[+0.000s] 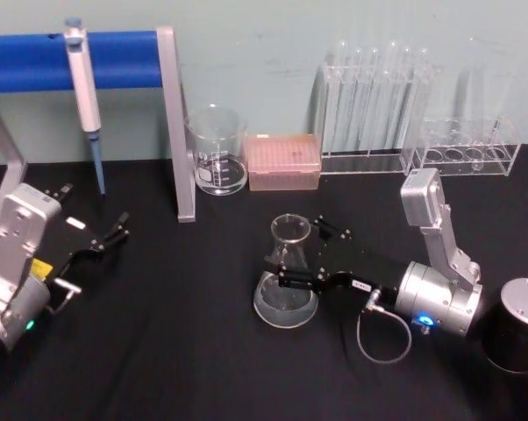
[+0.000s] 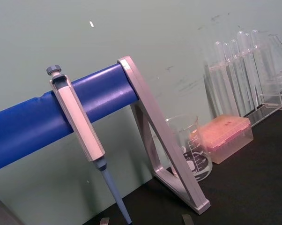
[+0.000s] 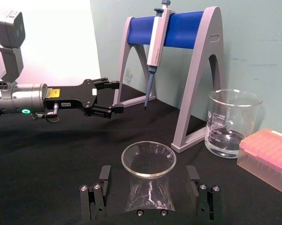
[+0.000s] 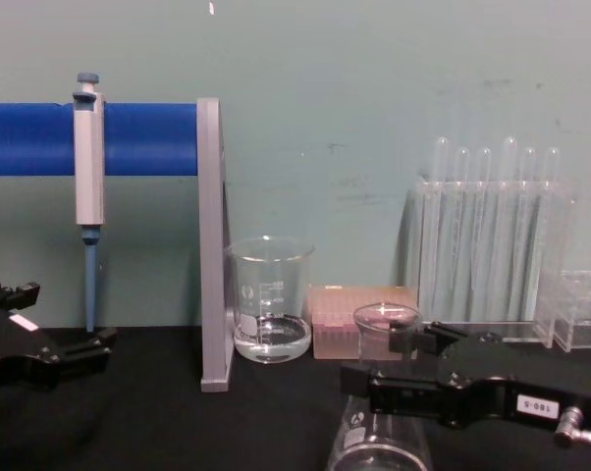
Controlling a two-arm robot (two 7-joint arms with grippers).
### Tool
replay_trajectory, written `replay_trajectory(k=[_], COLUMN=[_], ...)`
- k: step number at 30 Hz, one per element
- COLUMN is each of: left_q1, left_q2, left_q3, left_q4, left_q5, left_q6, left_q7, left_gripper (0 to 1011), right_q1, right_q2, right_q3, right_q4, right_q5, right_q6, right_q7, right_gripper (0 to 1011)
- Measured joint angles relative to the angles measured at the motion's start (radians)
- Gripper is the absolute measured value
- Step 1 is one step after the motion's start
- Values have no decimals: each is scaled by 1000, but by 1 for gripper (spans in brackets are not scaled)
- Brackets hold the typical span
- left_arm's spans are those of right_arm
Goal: Grasp the erlenmeyer flask with one hand, shake it three times, then place it back.
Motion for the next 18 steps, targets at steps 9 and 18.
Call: replay_trajectory(k=[9,18], left_q1=[0,0], left_q2=[0,0], left_q3=[0,0], left_q4=[0,0], left_q5=[0,0], left_q6=[0,0], left_q7=[0,0], left_gripper=[1001,1001], right_q1=[0,0], right_q2=[0,0], right_q3=[0,0], right_q4=[1,1], right_q5=[1,1], right_q6=[0,0], right_q7=[1,1], right_gripper=[835,564])
